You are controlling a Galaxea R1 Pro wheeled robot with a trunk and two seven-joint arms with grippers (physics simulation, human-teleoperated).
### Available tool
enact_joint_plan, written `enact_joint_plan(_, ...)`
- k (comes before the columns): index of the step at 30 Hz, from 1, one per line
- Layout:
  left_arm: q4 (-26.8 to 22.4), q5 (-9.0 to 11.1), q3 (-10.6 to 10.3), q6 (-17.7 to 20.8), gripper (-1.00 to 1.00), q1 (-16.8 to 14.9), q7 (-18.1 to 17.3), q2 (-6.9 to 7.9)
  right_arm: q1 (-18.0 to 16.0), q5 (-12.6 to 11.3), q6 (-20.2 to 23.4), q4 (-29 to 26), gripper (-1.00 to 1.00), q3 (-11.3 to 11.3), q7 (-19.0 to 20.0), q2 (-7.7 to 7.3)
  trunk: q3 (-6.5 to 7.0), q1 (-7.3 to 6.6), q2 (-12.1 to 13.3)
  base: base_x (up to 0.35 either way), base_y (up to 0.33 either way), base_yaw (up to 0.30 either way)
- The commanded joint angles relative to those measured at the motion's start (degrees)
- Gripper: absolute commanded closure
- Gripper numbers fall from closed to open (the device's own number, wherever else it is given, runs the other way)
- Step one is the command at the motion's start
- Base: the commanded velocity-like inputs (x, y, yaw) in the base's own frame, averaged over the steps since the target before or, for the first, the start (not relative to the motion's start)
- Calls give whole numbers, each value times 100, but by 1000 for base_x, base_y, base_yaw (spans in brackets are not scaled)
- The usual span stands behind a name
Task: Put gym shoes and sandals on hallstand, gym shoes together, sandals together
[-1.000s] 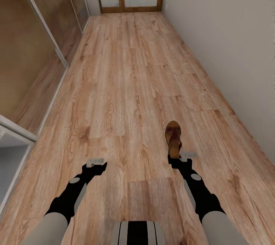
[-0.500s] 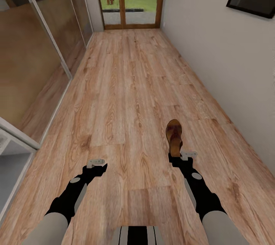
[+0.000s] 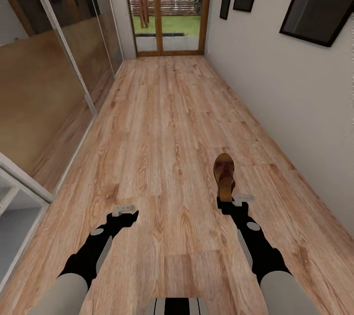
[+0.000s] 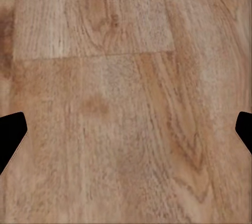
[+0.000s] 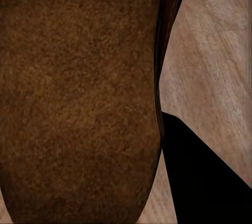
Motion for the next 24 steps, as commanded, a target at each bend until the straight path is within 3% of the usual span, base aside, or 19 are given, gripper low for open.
enact_joint_plan(1,-12,-57,47,31,-100,-1,-55,-11,-2,47,-4,-1,100,-37,34,9,28,-3,0,0,0,0)
enact_joint_plan(20,-12,-57,47,31,-100,-1,-55,-12,-2,47,-4,7,100,-37,34,9,630,-52,26,0,0,0)
enact_joint_plan(24,-12,-57,52,31,-100,-1,-55,-9,-2,47,-4,7,100,-37,34,9,667,-52,26,0,0,0)
